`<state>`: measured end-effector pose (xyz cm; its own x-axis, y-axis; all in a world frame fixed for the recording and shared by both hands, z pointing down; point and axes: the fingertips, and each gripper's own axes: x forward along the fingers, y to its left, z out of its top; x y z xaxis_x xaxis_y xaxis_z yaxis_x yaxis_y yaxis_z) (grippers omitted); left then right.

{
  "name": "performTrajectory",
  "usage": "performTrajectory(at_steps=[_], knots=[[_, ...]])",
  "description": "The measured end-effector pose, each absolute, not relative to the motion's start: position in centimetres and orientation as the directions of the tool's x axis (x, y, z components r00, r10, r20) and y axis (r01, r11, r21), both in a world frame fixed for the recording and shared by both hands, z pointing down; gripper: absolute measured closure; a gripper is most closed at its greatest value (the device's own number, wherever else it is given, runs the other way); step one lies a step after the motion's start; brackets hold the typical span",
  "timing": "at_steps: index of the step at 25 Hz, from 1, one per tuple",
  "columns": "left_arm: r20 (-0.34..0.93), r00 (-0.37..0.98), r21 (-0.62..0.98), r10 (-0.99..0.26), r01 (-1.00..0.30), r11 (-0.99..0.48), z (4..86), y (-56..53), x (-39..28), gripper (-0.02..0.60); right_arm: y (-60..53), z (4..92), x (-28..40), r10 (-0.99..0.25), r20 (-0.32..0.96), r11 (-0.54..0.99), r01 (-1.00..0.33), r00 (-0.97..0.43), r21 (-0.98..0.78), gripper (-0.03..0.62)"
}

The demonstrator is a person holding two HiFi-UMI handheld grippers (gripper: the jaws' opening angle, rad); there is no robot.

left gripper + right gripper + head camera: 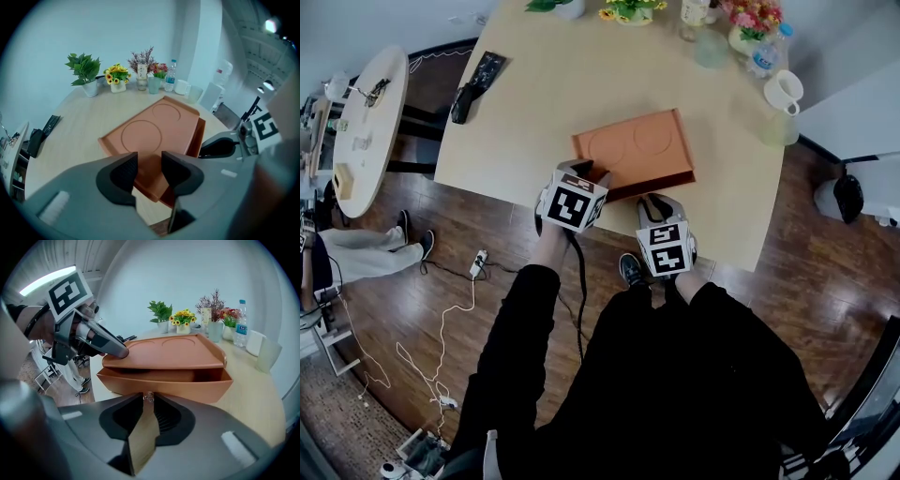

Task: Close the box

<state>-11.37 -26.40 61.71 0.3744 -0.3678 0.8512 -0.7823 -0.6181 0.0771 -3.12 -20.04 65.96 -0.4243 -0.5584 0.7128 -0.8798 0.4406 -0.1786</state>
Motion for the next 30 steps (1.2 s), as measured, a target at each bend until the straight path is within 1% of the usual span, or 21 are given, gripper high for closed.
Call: performTrajectory(at_steps=[10, 14, 17, 20, 24, 27, 30], knots=[[0.852, 0.373, 0.075, -0.368, -0.781, -0.620, 61.7, -26.5, -11.4, 0.440, -22.9, 65.8, -3.8, -0.565, 0.715, 0.431, -0.886, -0.413, -0.171, 0.519], [0.849, 0.372, 0.075, -0.376, -0.787, -0.612, 61.6, -26.5, -11.4, 0.440, -22.7, 65.6, -3.7, -0.565, 0.719, 0.453, -0.880, -0.405, -0.141, 0.517], [0.846, 0.358, 0.052, -0.395, -0.793, -0.607, 61.5, -26.3, -11.5, 0.442, -22.0, 65.5, -3.2, -0.555, 0.723, 0.469, -0.873, -0.412, -0.137, 0.511], [0.815, 0.363, 0.035, -0.451, -0.809, -0.587, 60.0, -26.1, -11.4, 0.442, -21.4, 64.3, -1.8, -0.562, 0.708, 0.458, -0.873, -0.428, -0.165, 0.511], [0.719, 0.420, 0.079, -0.554, -0.841, -0.535, 55.8, -25.5, -10.6, 0.442, -21.9, 59.3, 0.5, -0.627, 0.626, 0.450, -0.872, -0.463, -0.195, 0.513], [0.619, 0.466, 0.097, -0.632, -0.844, -0.527, 51.7, -24.9, -9.3, 0.442, -23.1, 53.5, 1.7, -0.685, 0.504, 0.488, -0.845, -0.527, -0.220, 0.513], [0.481, 0.510, 0.087, -0.712, -0.837, -0.540, 46.4, -23.3, -8.0, 0.442, -23.5, 46.9, 2.4, -0.724, 0.365, 0.544, -0.810, -0.585, -0.218, 0.513]])
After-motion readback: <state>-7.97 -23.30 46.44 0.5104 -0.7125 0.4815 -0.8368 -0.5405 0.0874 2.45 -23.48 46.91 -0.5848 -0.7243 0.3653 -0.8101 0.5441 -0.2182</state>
